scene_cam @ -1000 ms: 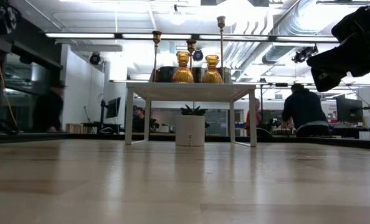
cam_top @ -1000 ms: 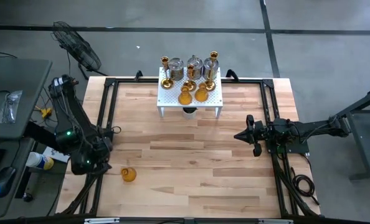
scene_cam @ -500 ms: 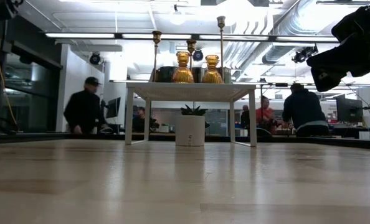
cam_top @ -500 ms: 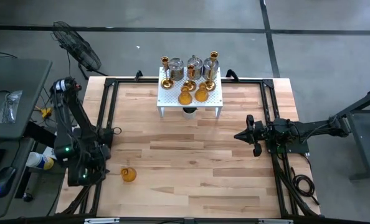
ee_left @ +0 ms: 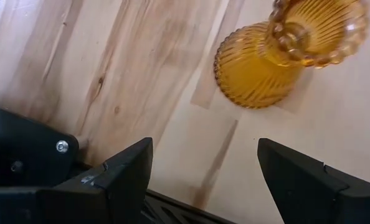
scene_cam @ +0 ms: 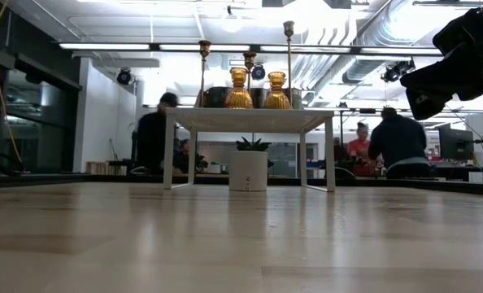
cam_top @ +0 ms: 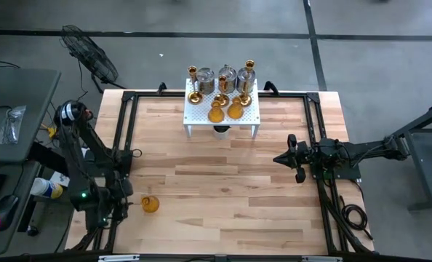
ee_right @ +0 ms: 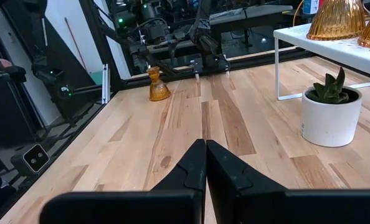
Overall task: Pick & Place candle stick holders
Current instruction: Put the gold candle holder on the shelf
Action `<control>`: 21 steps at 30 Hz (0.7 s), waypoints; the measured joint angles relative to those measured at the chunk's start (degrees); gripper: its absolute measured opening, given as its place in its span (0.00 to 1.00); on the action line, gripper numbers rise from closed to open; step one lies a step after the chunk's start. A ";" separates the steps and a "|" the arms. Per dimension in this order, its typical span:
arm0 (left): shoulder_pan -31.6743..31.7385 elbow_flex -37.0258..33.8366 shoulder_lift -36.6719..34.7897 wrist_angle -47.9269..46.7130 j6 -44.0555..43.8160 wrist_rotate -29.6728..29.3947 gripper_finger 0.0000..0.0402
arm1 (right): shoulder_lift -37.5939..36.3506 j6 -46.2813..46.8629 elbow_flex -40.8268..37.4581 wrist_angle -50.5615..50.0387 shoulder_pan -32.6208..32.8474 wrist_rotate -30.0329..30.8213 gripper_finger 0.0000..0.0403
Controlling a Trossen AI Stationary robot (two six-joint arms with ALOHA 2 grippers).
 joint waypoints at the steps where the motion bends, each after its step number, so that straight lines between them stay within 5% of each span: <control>1: 0.00 0.00 0.91 0.05 -0.02 -0.02 0.71 | 0.00 -0.01 0.00 0.01 0.02 0.00 0.01; 21: 0.04 -1.84 12.86 11.11 -3.14 -8.86 0.71 | 0.00 0.01 0.00 0.03 0.00 0.00 0.01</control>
